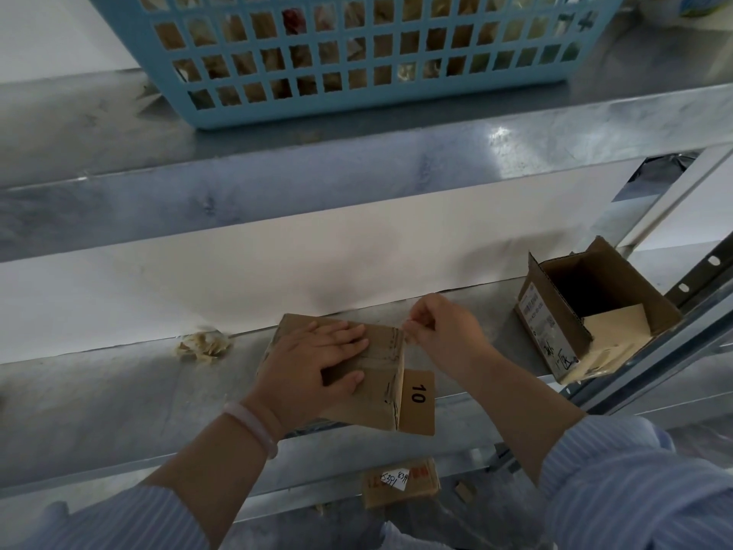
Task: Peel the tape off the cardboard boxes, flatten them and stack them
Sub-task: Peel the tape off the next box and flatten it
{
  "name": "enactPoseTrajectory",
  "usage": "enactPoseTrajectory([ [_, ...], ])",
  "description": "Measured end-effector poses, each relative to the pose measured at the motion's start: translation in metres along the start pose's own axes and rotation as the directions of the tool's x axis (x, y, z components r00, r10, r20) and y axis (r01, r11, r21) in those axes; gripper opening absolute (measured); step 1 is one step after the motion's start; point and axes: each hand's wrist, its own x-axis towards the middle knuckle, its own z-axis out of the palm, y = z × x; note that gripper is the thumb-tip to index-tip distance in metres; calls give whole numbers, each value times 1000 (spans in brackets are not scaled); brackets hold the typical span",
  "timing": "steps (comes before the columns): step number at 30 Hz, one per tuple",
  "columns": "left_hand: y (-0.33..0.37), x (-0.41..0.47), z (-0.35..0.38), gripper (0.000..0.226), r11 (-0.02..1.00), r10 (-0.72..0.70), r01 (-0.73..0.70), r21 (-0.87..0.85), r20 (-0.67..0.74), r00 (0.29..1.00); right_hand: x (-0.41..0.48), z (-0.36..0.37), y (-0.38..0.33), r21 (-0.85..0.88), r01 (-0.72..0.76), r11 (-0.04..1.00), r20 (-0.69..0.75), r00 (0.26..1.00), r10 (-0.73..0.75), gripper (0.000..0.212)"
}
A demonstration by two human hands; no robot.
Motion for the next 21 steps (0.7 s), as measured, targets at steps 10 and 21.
enactPoseTrajectory([
  [10, 0, 0, 0, 51, 1000, 15, -15, 18, -8, 1000, -4, 9, 8, -212, 249, 945, -63, 962, -267, 14],
  [21, 0, 0, 0, 51, 1000, 7, -7, 21, -7, 1000, 2, 4, 18, 600, -313, 736, 265, 946, 186, 31],
])
